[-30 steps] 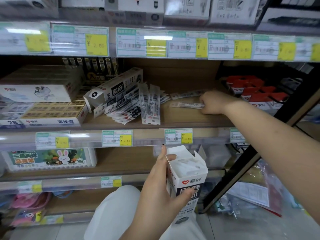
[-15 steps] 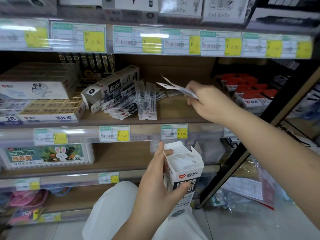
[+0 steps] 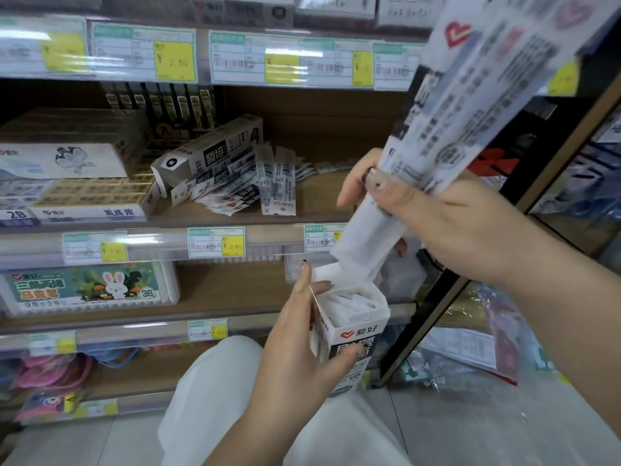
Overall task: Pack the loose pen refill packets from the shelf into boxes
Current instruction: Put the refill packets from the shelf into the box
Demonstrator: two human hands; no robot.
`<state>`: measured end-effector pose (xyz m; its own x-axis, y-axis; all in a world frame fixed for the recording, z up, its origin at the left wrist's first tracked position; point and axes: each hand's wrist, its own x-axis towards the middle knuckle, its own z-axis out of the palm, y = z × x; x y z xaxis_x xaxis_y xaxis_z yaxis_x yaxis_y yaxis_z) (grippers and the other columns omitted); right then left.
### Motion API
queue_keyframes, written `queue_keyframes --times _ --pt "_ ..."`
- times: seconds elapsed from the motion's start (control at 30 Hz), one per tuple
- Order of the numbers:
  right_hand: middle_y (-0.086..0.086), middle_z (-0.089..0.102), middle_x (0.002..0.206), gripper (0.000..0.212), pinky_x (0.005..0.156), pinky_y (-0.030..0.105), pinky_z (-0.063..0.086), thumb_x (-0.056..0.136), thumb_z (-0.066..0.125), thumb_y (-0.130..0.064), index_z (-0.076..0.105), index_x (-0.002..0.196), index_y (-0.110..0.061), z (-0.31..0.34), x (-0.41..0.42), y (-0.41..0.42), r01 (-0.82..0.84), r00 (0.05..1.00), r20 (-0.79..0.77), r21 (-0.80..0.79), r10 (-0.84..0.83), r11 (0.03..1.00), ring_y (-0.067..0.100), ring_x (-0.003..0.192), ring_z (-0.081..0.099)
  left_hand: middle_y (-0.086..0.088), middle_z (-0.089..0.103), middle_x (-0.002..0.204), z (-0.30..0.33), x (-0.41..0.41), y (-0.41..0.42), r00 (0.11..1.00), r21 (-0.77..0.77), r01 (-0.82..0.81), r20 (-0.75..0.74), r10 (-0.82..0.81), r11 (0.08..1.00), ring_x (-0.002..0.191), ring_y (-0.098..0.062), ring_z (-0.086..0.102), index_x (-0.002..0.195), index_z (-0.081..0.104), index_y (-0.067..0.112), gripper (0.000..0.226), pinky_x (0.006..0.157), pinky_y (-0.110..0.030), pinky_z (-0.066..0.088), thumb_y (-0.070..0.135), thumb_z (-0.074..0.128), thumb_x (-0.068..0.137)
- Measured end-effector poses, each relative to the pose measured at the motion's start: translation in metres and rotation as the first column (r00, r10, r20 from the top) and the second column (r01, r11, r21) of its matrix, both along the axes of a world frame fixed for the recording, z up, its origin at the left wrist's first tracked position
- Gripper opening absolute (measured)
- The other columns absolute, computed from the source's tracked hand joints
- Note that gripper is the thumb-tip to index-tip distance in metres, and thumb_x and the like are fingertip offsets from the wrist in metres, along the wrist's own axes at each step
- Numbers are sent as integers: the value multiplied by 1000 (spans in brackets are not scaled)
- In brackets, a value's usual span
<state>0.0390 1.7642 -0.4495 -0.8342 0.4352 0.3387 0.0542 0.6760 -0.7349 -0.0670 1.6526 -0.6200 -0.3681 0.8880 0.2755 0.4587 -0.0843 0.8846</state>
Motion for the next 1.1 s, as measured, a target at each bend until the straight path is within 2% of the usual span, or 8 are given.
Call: queue_keyframes --times 0.13,0.23,0.33,0.47,0.57,0.77,0.9,1.1 --pt "-14 61 79 26 59 21 49 87 48 -38 67 87 -20 -7 -2 -1 43 993 109 -54 -37 998 5 71 59 32 48 127 1 0 -1 1000 -9 1 -6 -1 1000 119 0 50 147 26 26 95 96 -32 48 24 81 69" --pt "-1 65 92 25 73 30 54 84 54 -40 66 91 -19 -11 -3 1 72 982 176 -44 -63 996 13 85 62 46 39 126 3 -1 -2 1000 -21 -8 -12 7 1000 118 5 49 146 27 24 94 97 -27 47 24 81 69" --pt "-10 65 93 20 78 24 50 81 54 -36 66 91 -24 -11 -3 4 86 981 174 9 -86 996 3 87 60 60 25 119 5 -2 -2 1000 -37 -7 -16 7 999 118 16 42 143 33 20 88 96 -23 45 24 81 69" --pt "-18 64 92 6 76 12 48 88 61 -27 66 89 -28 -6 -1 7 105 982 151 46 -111 993 -3 90 59 64 21 115 6 -2 -2 1000 -58 -11 -7 11 998 117 20 38 143 33 20 88 96 -21 44 24 81 69" --pt "-17 65 92 8 75 14 49 84 63 -23 66 87 -30 -6 -2 7 100 972 208 73 -113 992 -2 89 59 64 20 115 6 -1 -2 1000 -62 -10 -11 10 998 115 26 35 144 32 20 90 96 -17 44 25 81 69" --pt "-15 65 86 6 71 8 46 81 64 -21 68 84 -25 -3 -1 3 88 966 239 58 -100 994 -3 85 59 38 43 125 5 -1 -1 1000 -36 -21 -4 21 999 119 10 44 147 23 28 96 96 -23 45 31 80 70" --pt "-13 66 86 6 72 9 48 82 66 -18 69 85 -22 -2 -3 1 57 965 256 34 -64 998 -2 84 61 38 43 127 5 -1 0 1000 -23 -21 6 21 1000 120 12 42 148 16 34 100 96 -16 42 35 77 69" --pt "-14 67 88 13 72 10 49 78 71 -19 69 88 -26 -3 -9 3 64 967 245 22 -67 998 -5 85 61 31 42 136 5 0 3 1000 -32 -23 19 24 999 127 10 37 149 16 34 100 103 -29 42 38 73 67"
